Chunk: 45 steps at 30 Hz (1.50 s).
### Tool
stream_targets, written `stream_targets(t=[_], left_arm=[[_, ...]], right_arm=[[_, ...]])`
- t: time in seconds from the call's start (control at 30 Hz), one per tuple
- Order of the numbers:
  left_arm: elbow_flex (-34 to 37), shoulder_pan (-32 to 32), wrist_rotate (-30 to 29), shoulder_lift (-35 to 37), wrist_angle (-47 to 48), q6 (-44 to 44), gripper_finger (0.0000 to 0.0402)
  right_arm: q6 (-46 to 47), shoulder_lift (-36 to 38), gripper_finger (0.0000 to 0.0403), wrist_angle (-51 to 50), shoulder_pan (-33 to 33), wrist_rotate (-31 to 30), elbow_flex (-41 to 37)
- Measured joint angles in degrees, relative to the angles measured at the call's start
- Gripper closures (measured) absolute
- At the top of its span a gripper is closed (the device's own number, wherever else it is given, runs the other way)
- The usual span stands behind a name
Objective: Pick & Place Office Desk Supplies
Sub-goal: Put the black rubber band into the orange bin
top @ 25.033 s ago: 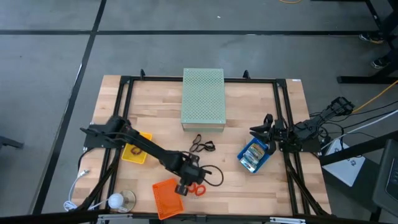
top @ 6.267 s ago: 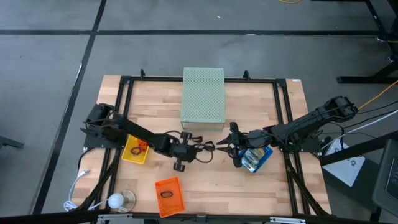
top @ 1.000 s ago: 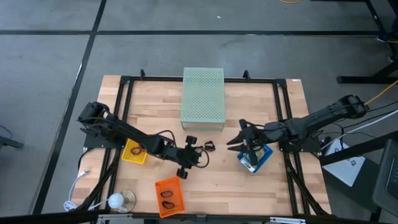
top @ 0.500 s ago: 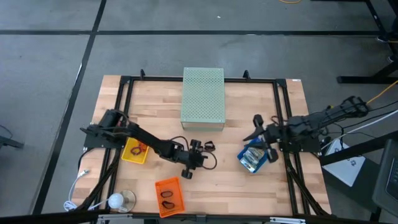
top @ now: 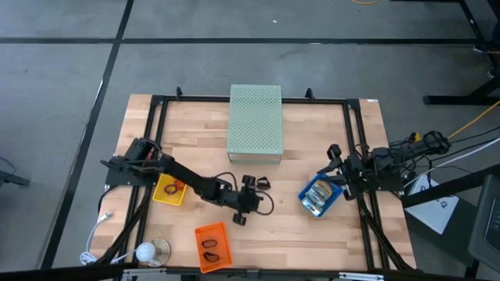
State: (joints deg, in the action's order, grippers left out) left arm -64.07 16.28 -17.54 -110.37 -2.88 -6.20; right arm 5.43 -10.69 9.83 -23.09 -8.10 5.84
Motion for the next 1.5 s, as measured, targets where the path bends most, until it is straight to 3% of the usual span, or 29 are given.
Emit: stream_targets(t=[0.17, 0.33, 0.6, 1.0, 1.1, 1.27, 1.5], left_arm=[[-2.9, 1.9, -1.6, 0.0, 2.3, -2.0, 0.0289], [-3.7, 3.2, -9.0, 0.3, 3.8, -3.4, 0.0290], [-3.7, 2.6, -10.4, 0.9, 7.6, -1.2, 0.0290], [-3.7, 2.7, -18.8, 0.9, 11.4, 0.4, 0.0290], [-3.7, 2.6, -18.0, 0.9, 11.2, 0.4, 0.0290], [-3.7, 1.1, -9.6, 0.9, 12.2, 3.8, 0.0290], [-3.7, -1.3, -7.5, 0.7, 14.3, 8.6, 0.0290]], right_arm=[[-1.4, 3.0, 0.0304, -2.9, 0.0, 1.7, -1.8], [-0.9, 3.0, 0.0304, -11.1, 0.0, 3.4, -2.4], [-1.7, 3.0, 0.0305, -8.8, 0.0, 6.1, -4.9], [-5.1, 4.8, 0.0305, -8.1, 0.0, 6.0, -4.9], [-4.6, 4.8, 0.0305, -8.1, 0.0, 6.0, -4.9], [-4.0, 4.8, 0.0305, -8.1, 0.0, 6.0, -4.9], [-2.9, 4.8, 0.0305, -8.1, 0.0, 6.0, -4.9]])
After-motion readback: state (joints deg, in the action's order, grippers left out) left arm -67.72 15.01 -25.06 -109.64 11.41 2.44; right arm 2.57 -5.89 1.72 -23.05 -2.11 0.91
